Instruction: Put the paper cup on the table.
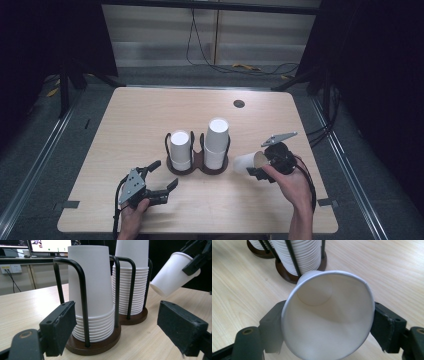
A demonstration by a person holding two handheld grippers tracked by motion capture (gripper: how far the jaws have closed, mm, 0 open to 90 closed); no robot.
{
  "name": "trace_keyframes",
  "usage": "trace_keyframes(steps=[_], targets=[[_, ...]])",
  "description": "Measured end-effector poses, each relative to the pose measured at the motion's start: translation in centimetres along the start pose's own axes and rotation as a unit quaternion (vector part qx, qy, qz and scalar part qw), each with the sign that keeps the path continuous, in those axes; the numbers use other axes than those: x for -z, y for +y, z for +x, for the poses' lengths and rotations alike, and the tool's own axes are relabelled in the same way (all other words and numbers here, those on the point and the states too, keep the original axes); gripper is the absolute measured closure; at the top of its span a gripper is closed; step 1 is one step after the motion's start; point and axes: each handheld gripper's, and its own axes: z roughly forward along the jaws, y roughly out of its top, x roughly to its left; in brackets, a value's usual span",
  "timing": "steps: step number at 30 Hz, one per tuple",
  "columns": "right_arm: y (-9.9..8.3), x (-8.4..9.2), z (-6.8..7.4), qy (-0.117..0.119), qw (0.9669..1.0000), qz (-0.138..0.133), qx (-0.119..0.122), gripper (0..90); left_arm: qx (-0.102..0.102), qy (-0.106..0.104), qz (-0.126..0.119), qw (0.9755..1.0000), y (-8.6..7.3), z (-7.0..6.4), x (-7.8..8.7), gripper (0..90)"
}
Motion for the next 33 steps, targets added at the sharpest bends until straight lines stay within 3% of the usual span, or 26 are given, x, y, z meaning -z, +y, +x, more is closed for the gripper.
trace_keyframes(steps=[4, 11, 16, 21, 26, 29, 33], targets=[[0.5, 0.1, -0.7, -0.010, 0.9997, 0.021, 0.002, 22.6, 0.000, 0.002, 0.001, 1.0000, 0.0, 0.0, 0.0, 15.5], [1.7, -1.0, -1.4, -0.026, 0.9946, 0.099, 0.014, 22.3, 0.001, -0.001, 0.001, 1.0000, 0.0, 0.0, 0.0, 15.4], [2.4, -1.3, -1.9, -0.032, 0.9919, 0.122, 0.016, 22.1, -0.001, -0.004, 0.000, 1.0000, 0.0, 0.0, 0.0, 15.4], [3.0, -1.9, -2.4, -0.033, 0.9872, 0.153, 0.030, 21.6, -0.001, -0.003, 0.000, 1.0000, 0.0, 0.0, 0.0, 15.5], [3.2, -2.2, -2.8, -0.049, 0.9830, 0.174, 0.031, 21.6, -0.001, -0.005, 0.000, 1.0000, 0.0, 0.0, 0.0, 15.4], [3.3, -2.4, -2.9, -0.061, 0.9786, 0.193, 0.034, 21.4, -0.001, -0.005, 0.000, 1.0000, 0.0, 0.0, 0.0, 15.5], [3.4, -2.7, -2.9, -0.066, 0.9764, 0.201, 0.041, 20.7, -0.002, -0.005, 0.000, 1.0000, 0.0, 0.0, 0.0, 15.5]])
